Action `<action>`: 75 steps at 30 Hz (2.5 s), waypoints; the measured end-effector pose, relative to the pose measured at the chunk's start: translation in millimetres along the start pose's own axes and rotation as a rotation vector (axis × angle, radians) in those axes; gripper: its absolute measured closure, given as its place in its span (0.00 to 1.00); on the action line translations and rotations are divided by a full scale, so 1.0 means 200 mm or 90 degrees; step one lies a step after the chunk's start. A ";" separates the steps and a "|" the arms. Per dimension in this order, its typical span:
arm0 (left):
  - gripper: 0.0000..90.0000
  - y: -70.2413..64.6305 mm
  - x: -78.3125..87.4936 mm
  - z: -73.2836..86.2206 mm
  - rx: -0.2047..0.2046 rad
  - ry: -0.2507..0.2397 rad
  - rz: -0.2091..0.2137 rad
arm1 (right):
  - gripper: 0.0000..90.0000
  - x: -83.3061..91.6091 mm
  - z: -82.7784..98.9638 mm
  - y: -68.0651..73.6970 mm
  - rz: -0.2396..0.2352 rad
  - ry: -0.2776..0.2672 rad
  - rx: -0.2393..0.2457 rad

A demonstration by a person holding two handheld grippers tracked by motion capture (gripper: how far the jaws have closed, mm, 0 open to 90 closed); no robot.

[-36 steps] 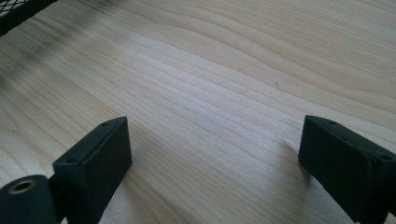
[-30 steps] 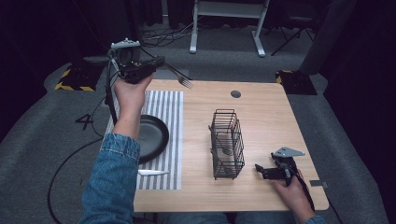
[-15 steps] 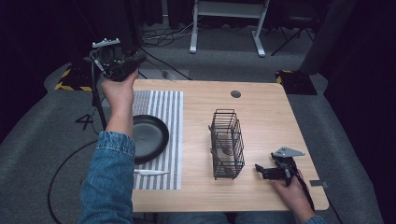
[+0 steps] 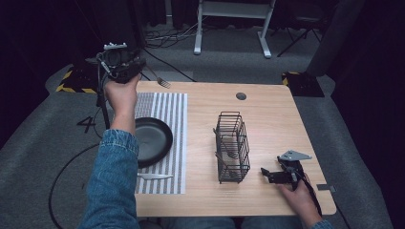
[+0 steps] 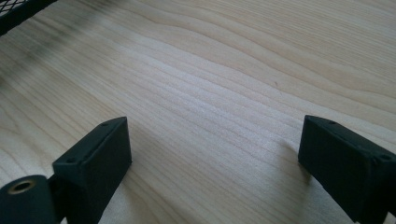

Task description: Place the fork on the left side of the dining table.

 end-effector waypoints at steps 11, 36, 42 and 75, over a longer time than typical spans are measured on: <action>0.96 0.08 -0.11 0.06 0.035 0.037 -0.009 | 0.11 0.00 0.00 0.00 0.003 -0.001 -0.001; 0.96 0.10 -0.36 0.22 0.039 0.131 0.005 | 0.11 0.00 0.00 0.00 0.003 -0.001 -0.002; 0.96 0.11 -0.37 0.24 0.034 0.140 -0.016 | 0.11 0.00 0.00 0.00 0.003 -0.001 -0.001; 0.92 0.19 -0.44 0.31 0.081 0.171 -0.015 | 0.11 0.00 0.00 0.00 0.004 0.000 -0.001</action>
Point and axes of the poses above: each handheld gripper's, and its own axes: x roughly backward along the jaws, z roughly out of its underside, y roughly to its left, the point moved 5 cm from there along -x, roughly forward along the jaws, and after that the axes turned 15 degrees about y, right-handed, at the moved point
